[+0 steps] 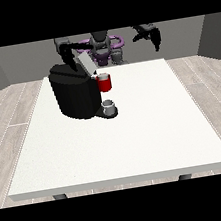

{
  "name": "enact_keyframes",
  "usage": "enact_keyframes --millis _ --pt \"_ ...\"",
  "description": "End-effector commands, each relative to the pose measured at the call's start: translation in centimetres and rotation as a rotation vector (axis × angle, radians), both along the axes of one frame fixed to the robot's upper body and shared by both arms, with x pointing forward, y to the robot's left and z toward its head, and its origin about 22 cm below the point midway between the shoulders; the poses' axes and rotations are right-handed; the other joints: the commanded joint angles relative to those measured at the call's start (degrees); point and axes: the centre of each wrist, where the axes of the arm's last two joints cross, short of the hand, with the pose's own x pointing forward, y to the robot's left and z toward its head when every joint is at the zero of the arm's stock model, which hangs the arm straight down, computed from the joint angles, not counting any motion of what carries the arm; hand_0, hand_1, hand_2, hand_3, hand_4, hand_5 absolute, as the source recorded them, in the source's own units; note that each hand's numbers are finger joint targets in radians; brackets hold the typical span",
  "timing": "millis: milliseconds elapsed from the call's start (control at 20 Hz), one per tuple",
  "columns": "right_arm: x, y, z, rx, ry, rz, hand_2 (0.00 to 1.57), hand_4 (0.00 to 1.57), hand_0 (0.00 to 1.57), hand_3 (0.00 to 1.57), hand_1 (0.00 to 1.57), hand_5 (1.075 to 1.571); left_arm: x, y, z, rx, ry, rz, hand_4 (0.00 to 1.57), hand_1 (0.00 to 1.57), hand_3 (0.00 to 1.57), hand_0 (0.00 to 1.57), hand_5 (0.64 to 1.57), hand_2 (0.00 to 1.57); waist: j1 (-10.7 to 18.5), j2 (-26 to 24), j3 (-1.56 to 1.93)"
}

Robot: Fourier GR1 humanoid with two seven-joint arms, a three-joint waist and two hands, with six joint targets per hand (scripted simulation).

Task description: Insert the coffee pod into the coffee machine and close the lid

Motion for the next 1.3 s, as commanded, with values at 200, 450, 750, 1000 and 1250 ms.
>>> enact_keyframes --millis 200,450,750,1000,1250 --pt "1.2 2.9 1.4 -0.033 -0.021 0.063 0.0 0.0 0.0 0.0 0.0 1.571 -0.7 1.6 0.5 0.025 0.006 0.031 0.35 0.0 0.0 0.0 1.571 0.0 -0.2 1.7 -0.01" --pt "2.0 2.0 2.3 -0.055 -0.06 0.057 0.0 0.16 0.0 0.0 0.0 1.571 -1.2 1.7 0.4 0.036 -0.004 0.048 0.36 0.0 0.0 0.0 1.571 0.0 -0.6 3.2 -0.01" --pt "3.6 3.0 6.2 -0.151 -0.159 0.072 0.0 0.12 0.0 0.0 0.0 1.571 -0.1 0.7 2.7 0.042 -0.052 -0.008 0.39 0.0 0.0 0.0 1.571 0.0 2.7 5.2 -0.01" --pt "3.7 4.6 7.4 -0.156 -0.163 0.119 0.0 0.0 0.0 0.0 0.0 1.571 0.2 0.7 2.5 0.027 -0.03 0.018 0.38 0.0 0.0 0.0 1.571 0.0 2.6 4.9 -0.01" --pt "3.6 6.7 9.0 -0.191 -0.215 0.154 0.0 0.0 0.0 0.0 0.0 1.571 0.4 -0.5 2.1 0.035 -0.073 -0.014 0.36 0.0 0.0 0.0 1.571 0.0 4.9 7.2 -0.01"
